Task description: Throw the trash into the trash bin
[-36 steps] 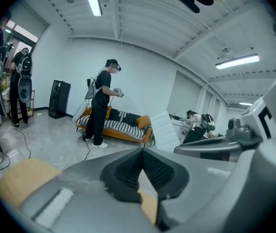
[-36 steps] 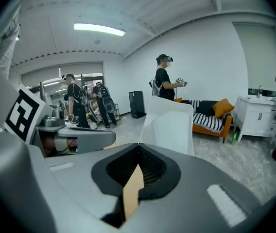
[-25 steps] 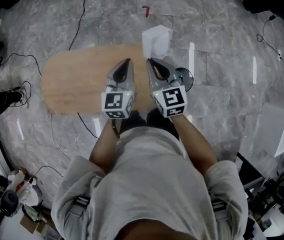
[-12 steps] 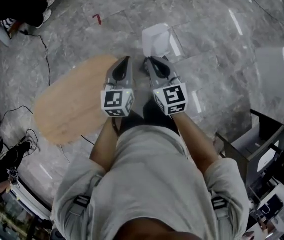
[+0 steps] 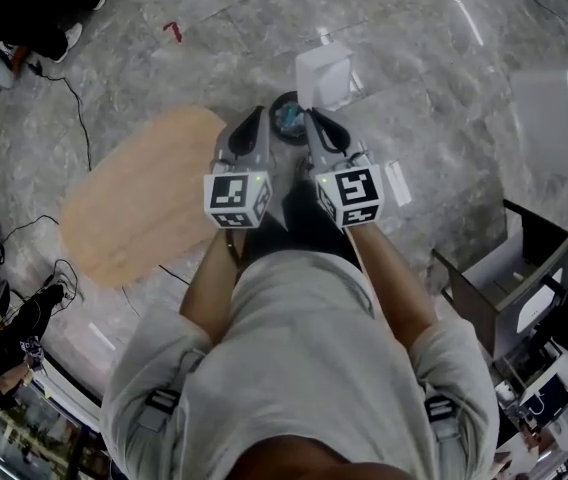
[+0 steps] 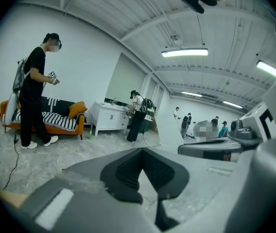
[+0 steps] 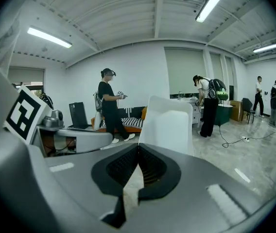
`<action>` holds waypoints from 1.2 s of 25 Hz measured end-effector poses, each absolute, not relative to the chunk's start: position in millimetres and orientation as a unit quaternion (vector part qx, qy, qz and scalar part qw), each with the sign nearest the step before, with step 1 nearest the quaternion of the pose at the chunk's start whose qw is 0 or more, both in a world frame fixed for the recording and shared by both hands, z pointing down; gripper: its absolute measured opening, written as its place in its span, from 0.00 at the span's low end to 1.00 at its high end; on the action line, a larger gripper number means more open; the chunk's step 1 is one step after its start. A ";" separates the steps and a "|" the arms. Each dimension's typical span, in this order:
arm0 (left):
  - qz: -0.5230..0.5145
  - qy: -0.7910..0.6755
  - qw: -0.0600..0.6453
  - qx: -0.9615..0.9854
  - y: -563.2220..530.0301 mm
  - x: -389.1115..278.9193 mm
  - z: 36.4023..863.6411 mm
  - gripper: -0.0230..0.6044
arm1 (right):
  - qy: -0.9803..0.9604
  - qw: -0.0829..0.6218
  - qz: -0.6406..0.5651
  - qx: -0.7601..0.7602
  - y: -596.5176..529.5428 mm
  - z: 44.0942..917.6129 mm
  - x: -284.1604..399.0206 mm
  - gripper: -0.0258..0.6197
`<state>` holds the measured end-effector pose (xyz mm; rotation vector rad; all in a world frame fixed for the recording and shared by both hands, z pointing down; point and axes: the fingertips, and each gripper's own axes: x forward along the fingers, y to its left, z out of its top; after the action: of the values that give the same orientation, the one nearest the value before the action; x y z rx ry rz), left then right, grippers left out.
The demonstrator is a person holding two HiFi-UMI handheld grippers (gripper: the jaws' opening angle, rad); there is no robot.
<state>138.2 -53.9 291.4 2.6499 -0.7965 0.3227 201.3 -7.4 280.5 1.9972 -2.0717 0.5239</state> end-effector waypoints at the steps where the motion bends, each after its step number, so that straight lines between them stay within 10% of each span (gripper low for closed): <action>1: 0.120 -0.284 0.180 0.934 -53.7 143.2 300.2 0.07 | -0.704 0.109 0.183 0.678 -6.4 289.2 207.8 0.05; 30: 0.253 -0.279 0.246 0.893 -42.5 198.1 644.9 0.07 | -0.716 0.152 0.376 0.568 15.8 665.7 240.9 0.05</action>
<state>198.1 -42.5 644.9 2.4364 -0.7616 0.6903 240.9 15.8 665.7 1.6287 -2.0553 1.0793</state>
